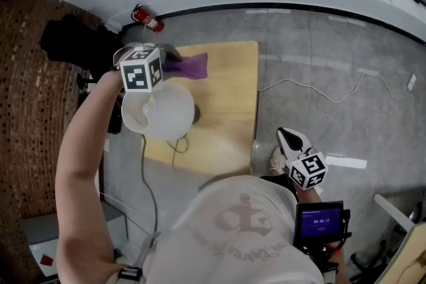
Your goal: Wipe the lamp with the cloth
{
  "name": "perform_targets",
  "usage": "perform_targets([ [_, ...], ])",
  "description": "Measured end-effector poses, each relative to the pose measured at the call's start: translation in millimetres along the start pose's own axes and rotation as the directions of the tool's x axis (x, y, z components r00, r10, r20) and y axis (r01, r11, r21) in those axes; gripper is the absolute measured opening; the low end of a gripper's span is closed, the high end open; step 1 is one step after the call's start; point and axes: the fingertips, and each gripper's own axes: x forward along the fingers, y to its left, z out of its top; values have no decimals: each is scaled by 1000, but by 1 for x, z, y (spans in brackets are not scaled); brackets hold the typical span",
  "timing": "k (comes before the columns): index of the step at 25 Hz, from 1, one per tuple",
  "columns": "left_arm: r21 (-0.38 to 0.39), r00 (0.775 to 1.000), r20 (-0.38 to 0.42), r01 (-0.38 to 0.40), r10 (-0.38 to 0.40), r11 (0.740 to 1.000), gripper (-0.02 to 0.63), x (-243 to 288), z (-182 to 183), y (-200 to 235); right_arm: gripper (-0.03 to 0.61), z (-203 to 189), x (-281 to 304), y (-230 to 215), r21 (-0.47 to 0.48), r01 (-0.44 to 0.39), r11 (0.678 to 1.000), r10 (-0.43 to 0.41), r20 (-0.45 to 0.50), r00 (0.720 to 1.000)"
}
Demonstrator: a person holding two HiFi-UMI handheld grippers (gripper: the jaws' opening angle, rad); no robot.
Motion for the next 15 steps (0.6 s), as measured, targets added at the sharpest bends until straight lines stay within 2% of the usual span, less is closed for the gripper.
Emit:
perform_targets([
  [3,17,999,-1,-38,38,999,77,-39,7,-11,14,5,14,6,-24,-64,998,63,-8,998],
  [7,34,999,-37,-34,35,999,77,-73,-3,-41,14,6,23,23,-43,-119,992,118,-21,993],
  [11,40,997,-81,-11,14,999,77,-89,-12,-75,14,1,25,32,-47,-142,989,141,-40,989],
  [15,55,989,-144,44,-36,998,77,-87,-21,-100,14,-1,25,31,-52,-146,988,143,-49,988],
])
